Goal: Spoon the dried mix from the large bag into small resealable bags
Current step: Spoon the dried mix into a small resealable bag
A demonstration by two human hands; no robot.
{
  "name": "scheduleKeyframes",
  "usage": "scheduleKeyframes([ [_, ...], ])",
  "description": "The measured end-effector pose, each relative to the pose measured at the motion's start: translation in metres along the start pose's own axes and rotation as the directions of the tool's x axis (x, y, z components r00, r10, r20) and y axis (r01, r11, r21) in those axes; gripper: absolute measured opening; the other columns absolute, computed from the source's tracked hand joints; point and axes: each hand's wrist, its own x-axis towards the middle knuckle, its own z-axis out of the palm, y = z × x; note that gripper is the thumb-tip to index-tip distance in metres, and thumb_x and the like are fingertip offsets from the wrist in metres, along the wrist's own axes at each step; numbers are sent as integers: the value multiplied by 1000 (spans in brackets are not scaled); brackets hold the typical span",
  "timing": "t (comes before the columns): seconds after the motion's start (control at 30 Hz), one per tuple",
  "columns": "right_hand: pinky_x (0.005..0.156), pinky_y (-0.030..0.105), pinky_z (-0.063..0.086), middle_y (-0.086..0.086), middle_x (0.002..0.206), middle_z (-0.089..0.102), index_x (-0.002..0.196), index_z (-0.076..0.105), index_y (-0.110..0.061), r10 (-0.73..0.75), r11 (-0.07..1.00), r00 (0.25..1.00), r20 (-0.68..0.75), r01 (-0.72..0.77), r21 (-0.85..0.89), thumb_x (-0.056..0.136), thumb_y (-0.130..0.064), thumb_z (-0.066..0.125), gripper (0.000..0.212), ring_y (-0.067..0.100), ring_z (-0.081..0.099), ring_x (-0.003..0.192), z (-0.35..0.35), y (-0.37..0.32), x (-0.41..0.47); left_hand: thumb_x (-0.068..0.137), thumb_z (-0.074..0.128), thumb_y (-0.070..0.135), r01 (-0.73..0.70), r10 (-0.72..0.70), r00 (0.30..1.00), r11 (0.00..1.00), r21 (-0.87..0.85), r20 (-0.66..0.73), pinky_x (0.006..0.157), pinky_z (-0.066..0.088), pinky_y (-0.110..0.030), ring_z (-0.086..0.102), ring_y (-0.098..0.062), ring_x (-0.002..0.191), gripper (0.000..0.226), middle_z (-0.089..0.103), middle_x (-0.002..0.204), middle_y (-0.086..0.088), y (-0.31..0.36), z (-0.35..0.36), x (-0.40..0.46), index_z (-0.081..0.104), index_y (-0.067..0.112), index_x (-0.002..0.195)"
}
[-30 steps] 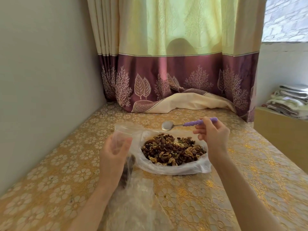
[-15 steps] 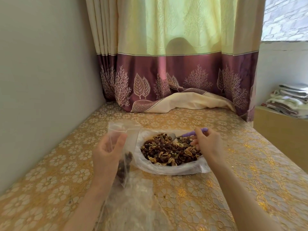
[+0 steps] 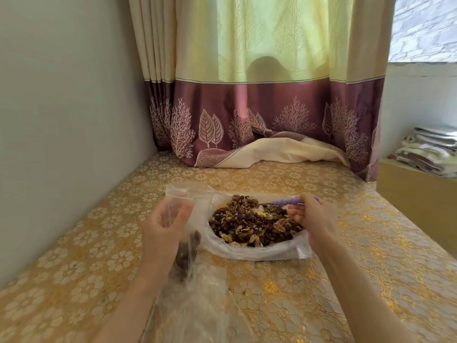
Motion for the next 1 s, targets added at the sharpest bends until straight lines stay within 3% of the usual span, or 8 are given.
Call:
scheduleKeyframes([
  [0.13, 43, 17, 42, 2, 51, 65, 67, 64, -1, -18, 999, 998, -57, 21, 49, 90, -4, 47, 29, 12, 54, 49, -1, 0, 0, 73, 62, 51, -9, 8, 1000, 1000, 25, 23, 71, 48, -23, 63, -2, 77, 24, 69, 86, 13, -1, 2, -1, 66, 32, 86],
  [0.27, 38, 17, 37, 2, 51, 64, 71, 64, 0, -98, 993, 992, -78, 103, 65, 91, -6, 48, 26, 11, 52, 45, 3, -5, -6, 74, 62, 48, -20, 17, 998, 998, 56, 64, 65, 46, -9, 62, -1, 76, 33, 67, 86, 11, -4, 5, -1, 63, 21, 92],
  [0.43, 38, 18, 37, 4, 54, 64, 67, 64, -4, -209, 972, 977, -30, 211, 106, 91, -9, 52, 28, 12, 54, 45, 15, -29, -20, 72, 63, 50, -27, 25, 997, 999, 29, 73, 67, 45, -7, 62, 2, 76, 36, 67, 88, 9, -5, 6, 0, 63, 19, 91],
  [0.6, 39, 20, 37, 16, 64, 65, 68, 65, -1, -276, 943, 957, 88, 252, 217, 90, -6, 50, 27, 13, 54, 46, 30, -53, -40, 72, 65, 48, -10, 3, 995, 998, 69, 98, 67, 43, -4, 61, 3, 82, 35, 67, 92, 9, -9, 4, 2, 62, 23, 96],
  [0.7, 39, 19, 37, 11, 59, 65, 68, 65, 0, -312, 936, 936, 160, 275, 218, 91, -6, 50, 28, 13, 54, 46, 36, -58, -50, 72, 67, 45, 7, -13, 996, 997, 76, 83, 64, 43, -3, 61, 4, 80, 33, 67, 92, 6, -10, 5, 3, 62, 23, 96],
  [0.87, 40, 17, 43, 3, 60, 70, 69, 64, 0, -419, 908, 837, 352, 382, 171, 94, -3, 47, 30, 12, 55, 46, 43, -59, -63, 69, 66, 51, 43, -48, 996, 996, 73, 69, 74, 47, -19, 62, 3, 82, 44, 68, 95, 10, -9, 4, 4, 61, 25, 104],
  [1.0, 48, 21, 51, 5, 70, 74, 83, 60, 8, -448, 890, 767, 459, 430, 152, 94, 3, 44, 19, 14, 60, 52, 46, -57, -64, 66, 69, 47, 55, -57, 996, 998, 17, 75, 69, 47, -9, 61, 9, 81, 40, 67, 90, 23, -9, 3, 4, 59, 32, 102],
])
